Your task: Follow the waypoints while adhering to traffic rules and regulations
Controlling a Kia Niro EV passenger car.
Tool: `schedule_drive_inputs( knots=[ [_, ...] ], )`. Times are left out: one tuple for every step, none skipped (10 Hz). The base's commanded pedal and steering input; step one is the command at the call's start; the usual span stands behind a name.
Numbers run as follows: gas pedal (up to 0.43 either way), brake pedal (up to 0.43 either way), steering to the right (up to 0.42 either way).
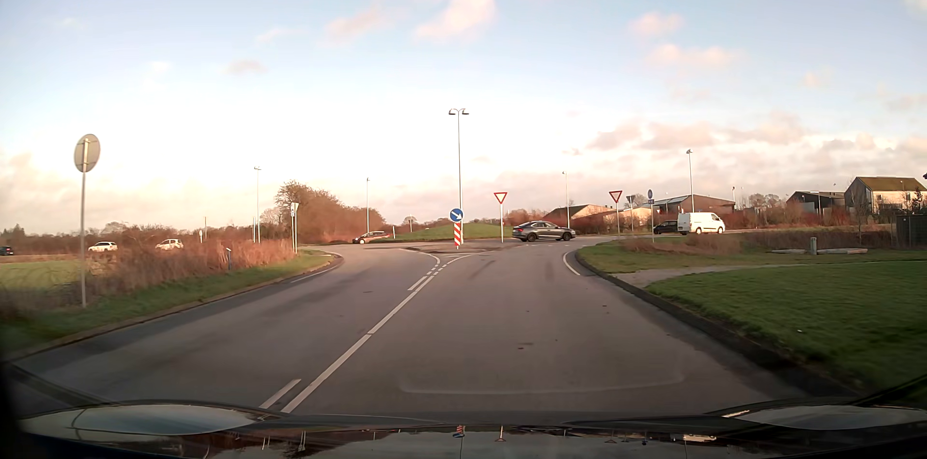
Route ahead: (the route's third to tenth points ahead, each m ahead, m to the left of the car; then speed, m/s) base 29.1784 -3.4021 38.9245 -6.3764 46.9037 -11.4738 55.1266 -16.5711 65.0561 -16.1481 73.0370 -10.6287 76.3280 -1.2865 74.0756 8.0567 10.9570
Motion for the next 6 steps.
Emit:
schedule_drive_inputs(
  knots=[
    [0.039,0.0,0.007],
    [0.039,0.0,0.007],
    [0.02,0.0,0.007],
    [0.02,0.0,0.008],
    [0.02,0.0,0.008],
    [0.02,0.0,0.008]
  ],
)
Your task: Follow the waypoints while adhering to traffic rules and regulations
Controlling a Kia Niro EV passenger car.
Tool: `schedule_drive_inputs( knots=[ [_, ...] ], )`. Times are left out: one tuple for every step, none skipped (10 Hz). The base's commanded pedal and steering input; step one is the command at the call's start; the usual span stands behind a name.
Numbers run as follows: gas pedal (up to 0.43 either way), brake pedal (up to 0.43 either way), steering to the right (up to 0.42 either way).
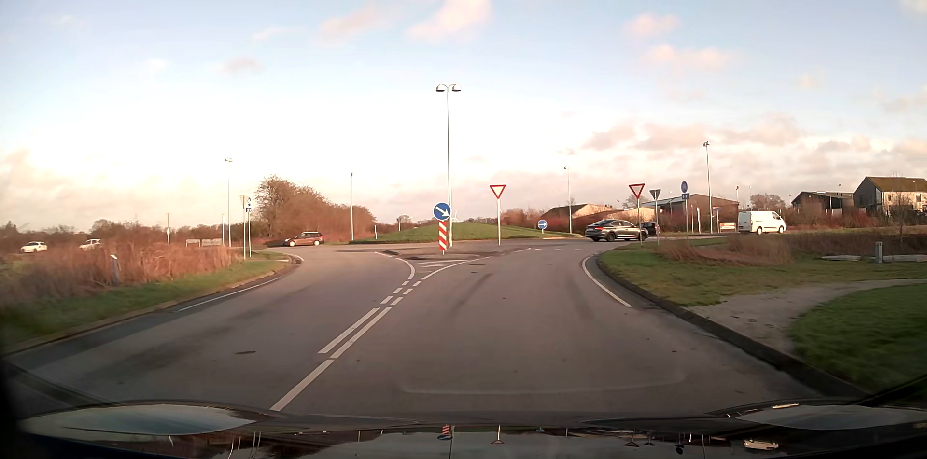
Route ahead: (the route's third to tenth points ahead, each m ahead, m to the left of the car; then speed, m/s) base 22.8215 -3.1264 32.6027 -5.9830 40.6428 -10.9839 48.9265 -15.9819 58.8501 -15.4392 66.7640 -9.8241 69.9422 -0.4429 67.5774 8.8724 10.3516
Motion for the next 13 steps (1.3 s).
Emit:
schedule_drive_inputs(
  knots=[
    [0.02,0.0,0.011],
    [0.02,0.0,0.013],
    [0.02,0.0,0.014],
    [0.02,0.0,0.014],
    [0.02,0.0,0.018],
    [0.02,0.0,0.024],
    [0.02,0.0,0.026],
    [0.028,0.0,0.03],
    [0.028,0.0,0.037],
    [0.028,0.0,0.042],
    [0.039,0.0,0.046],
    [0.039,0.0,0.05],
    [0.039,0.0,0.053]
  ],
)
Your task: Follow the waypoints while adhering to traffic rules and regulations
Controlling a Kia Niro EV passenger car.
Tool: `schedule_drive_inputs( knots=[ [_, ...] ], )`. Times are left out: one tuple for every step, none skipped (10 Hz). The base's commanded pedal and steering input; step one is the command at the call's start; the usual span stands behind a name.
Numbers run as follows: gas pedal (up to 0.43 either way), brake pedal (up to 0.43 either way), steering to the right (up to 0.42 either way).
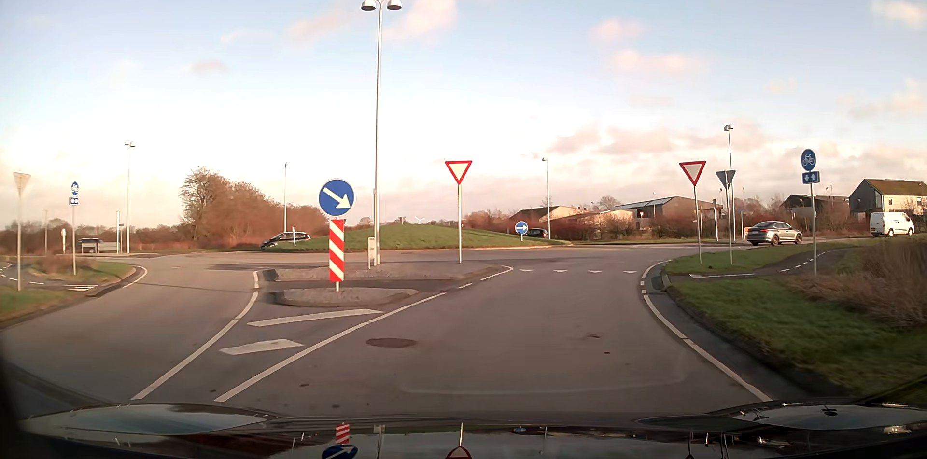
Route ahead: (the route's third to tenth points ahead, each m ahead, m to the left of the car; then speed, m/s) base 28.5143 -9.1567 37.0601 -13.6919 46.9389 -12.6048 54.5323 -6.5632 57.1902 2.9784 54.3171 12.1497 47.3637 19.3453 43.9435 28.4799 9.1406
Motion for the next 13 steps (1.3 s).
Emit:
schedule_drive_inputs(
  knots=[
    [0.039,0.0,0.055],
    [0.039,0.0,0.06],
    [0.039,0.0,0.067],
    [0.039,0.0,0.071],
    [0.047,0.0,0.072],
    [0.047,0.0,0.074],
    [0.047,0.0,0.076],
    [0.059,0.0,0.079],
    [0.059,0.0,0.081],
    [0.059,0.0,0.081],
    [0.059,0.0,0.081],
    [0.098,0.0,0.081],
    [0.11,0.0,0.081]
  ],
)
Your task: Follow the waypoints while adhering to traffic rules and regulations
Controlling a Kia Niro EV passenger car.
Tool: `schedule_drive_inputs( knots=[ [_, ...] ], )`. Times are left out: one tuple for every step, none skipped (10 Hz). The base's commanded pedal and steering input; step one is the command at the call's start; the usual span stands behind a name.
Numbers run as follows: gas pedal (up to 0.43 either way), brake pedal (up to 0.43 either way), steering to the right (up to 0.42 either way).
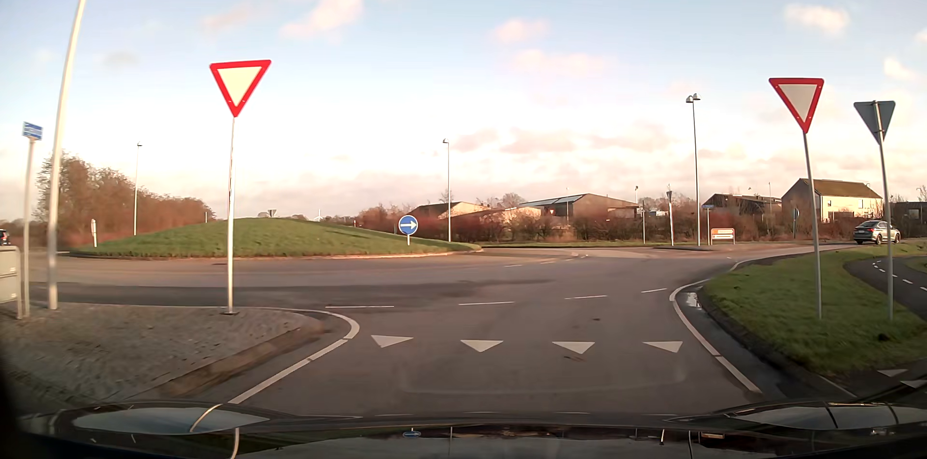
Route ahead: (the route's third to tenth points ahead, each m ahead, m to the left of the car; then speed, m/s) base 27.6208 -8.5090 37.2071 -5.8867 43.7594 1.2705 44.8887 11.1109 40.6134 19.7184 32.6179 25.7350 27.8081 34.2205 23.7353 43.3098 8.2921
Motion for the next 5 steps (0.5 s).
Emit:
schedule_drive_inputs(
  knots=[
    [0.11,0.0,0.081],
    [0.11,0.0,0.081],
    [0.11,0.0,0.081],
    [0.11,0.0,0.08],
    [0.11,0.0,0.08]
  ],
)
